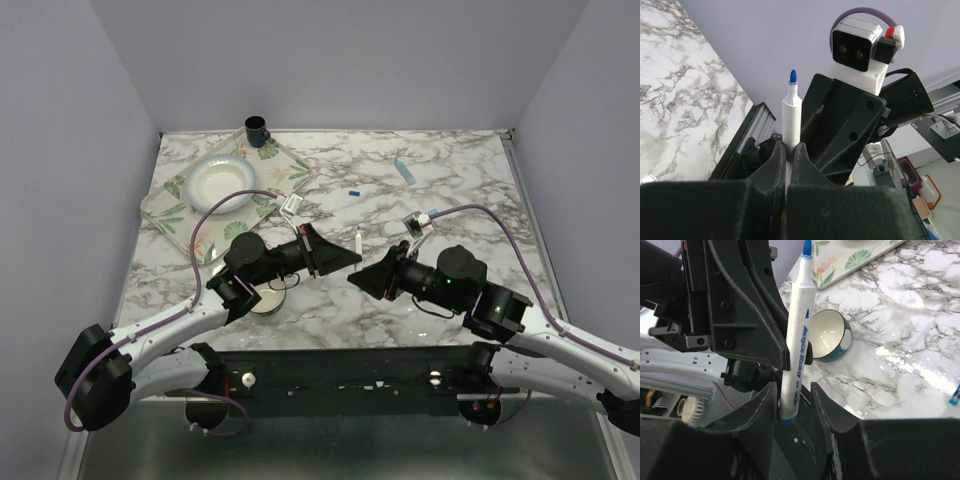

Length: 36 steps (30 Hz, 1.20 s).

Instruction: Insert the pens into the pen caps

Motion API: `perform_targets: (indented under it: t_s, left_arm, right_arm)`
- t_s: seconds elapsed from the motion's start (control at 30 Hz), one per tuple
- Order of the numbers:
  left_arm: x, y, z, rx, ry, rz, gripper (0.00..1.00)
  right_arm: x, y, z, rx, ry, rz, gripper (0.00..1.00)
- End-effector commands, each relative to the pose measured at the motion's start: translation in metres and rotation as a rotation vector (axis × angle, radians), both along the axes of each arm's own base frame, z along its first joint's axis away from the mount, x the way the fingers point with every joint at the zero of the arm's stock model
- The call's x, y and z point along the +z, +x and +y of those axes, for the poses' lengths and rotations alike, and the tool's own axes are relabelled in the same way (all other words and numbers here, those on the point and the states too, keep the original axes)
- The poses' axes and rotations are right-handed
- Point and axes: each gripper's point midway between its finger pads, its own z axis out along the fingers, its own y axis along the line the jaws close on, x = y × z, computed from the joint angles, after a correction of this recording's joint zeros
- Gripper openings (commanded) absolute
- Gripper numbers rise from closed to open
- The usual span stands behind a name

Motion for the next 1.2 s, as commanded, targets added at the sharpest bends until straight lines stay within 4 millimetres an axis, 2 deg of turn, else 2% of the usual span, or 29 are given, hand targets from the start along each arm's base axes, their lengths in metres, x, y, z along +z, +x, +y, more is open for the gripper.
perform_targets:
  t_s: [0.0, 0.17, 0.23, 0.3, 0.33, 0.4, 0.43, 0.47, 0.5, 0.53, 0.57, 0.6, 0.63, 0.67, 0.7, 0.73, 0.77, 0.8, 0.83, 0.87, 0.9, 0.93, 0.97, 1.0, 1.03, 1.07, 1.13, 1.17]
  left_arm:
    - [0.007, -0.009, -0.002, -0.041, -0.035, -0.033, 0.00]
    - [0.007, -0.009, -0.002, -0.037, -0.033, -0.040, 0.00]
    - [0.004, -0.008, -0.003, -0.031, -0.026, -0.032, 0.00]
    - [0.003, -0.007, -0.003, -0.031, -0.023, -0.032, 0.00]
    - [0.004, -0.007, -0.004, -0.035, -0.021, -0.035, 0.00]
    - [-0.005, -0.003, -0.006, -0.027, 0.026, -0.023, 0.26]
    - [-0.001, 0.003, -0.007, 0.004, 0.036, -0.025, 0.34]
    - [-0.002, 0.007, -0.007, 0.019, 0.058, -0.044, 0.48]
    - [-0.006, 0.010, -0.007, 0.033, 0.084, -0.033, 0.54]
    - [0.001, 0.013, -0.008, 0.045, 0.084, -0.053, 0.59]
    - [0.002, 0.019, -0.008, 0.067, 0.096, -0.057, 0.69]
    - [-0.002, 0.021, -0.009, 0.072, 0.129, -0.071, 0.73]
    - [0.007, 0.024, -0.011, 0.076, 0.131, -0.093, 0.76]
    - [0.008, 0.027, -0.011, 0.084, 0.150, -0.102, 0.80]
    - [0.000, 0.030, -0.011, 0.084, 0.209, -0.122, 0.81]
    - [0.011, 0.034, -0.013, 0.090, 0.221, -0.155, 0.81]
    - [0.009, 0.042, -0.011, 0.108, 0.259, -0.184, 0.82]
    - [-0.004, 0.047, -0.007, 0.113, 0.339, -0.174, 0.82]
    - [0.008, 0.059, -0.005, 0.136, 0.381, -0.273, 0.82]
    - [-0.002, 0.071, -0.005, 0.152, 0.443, -0.285, 0.82]
    - [-0.018, 0.090, 0.007, 0.219, 0.551, -0.265, 0.82]
    - [-0.002, 0.105, 0.010, 0.260, 0.581, -0.314, 0.82]
    - [-0.021, 0.125, 0.011, 0.267, 0.681, -0.335, 0.82]
    - [-0.032, 0.143, 0.025, 0.290, 0.753, -0.302, 0.82]
    - [-0.018, 0.159, 0.024, 0.316, 0.752, -0.312, 0.81]
    - [-0.041, 0.177, 0.023, 0.311, 0.797, -0.264, 0.79]
    - [-0.040, 0.201, 0.019, 0.315, 0.779, -0.275, 0.79]
    - [-0.063, 0.215, 0.013, 0.299, 0.811, -0.255, 0.79]
  right_arm:
    - [0.008, 0.005, 0.004, -0.018, 0.057, 0.003, 0.38]
    - [0.005, 0.007, 0.001, -0.043, 0.079, 0.011, 0.37]
    - [0.006, 0.006, 0.001, -0.040, 0.088, 0.008, 0.25]
    - [0.005, 0.006, -0.001, -0.045, 0.085, 0.011, 0.01]
    - [0.005, 0.006, -0.001, -0.045, 0.087, 0.013, 0.01]
    - [0.003, 0.005, -0.003, -0.050, 0.085, 0.016, 0.01]
    - [0.003, 0.005, -0.006, -0.060, 0.083, 0.021, 0.01]
    - [-0.003, 0.008, -0.011, -0.090, 0.062, 0.032, 0.01]
    - [-0.005, 0.009, -0.014, -0.107, 0.060, 0.040, 0.01]
    - [-0.002, 0.009, -0.019, -0.124, 0.072, 0.035, 0.01]
    - [-0.005, 0.012, -0.026, -0.158, 0.064, 0.036, 0.01]
    - [-0.006, 0.012, -0.029, -0.172, 0.064, 0.037, 0.01]
    - [-0.004, 0.013, -0.033, -0.185, 0.065, 0.032, 0.01]
    - [-0.007, 0.014, -0.042, -0.219, 0.047, 0.032, 0.01]
    - [-0.009, 0.015, -0.047, -0.236, 0.036, 0.034, 0.01]
    - [-0.010, 0.015, -0.052, -0.254, 0.026, 0.036, 0.01]
    - [-0.016, 0.017, -0.061, -0.291, -0.001, 0.043, 0.01]
    - [-0.014, 0.016, -0.068, -0.307, 0.010, 0.038, 0.01]
    - [-0.014, 0.016, -0.073, -0.320, 0.013, 0.040, 0.01]
    - [-0.018, 0.014, -0.078, -0.331, 0.002, 0.044, 0.01]
    - [-0.013, 0.012, -0.083, -0.333, 0.021, 0.032, 0.01]
    - [-0.012, 0.010, -0.086, -0.334, 0.026, 0.026, 0.01]
    - [-0.013, 0.009, -0.089, -0.335, 0.020, 0.026, 0.01]
    - [-0.012, 0.007, -0.092, -0.335, 0.020, 0.018, 0.01]
    - [-0.007, 0.005, -0.096, -0.334, 0.041, 0.007, 0.01]
    - [-0.007, 0.004, -0.101, -0.343, 0.041, 0.005, 0.01]
    - [-0.003, 0.001, -0.109, -0.353, 0.063, -0.008, 0.01]
    - [-0.003, 0.001, -0.112, -0.363, 0.063, -0.011, 0.01]
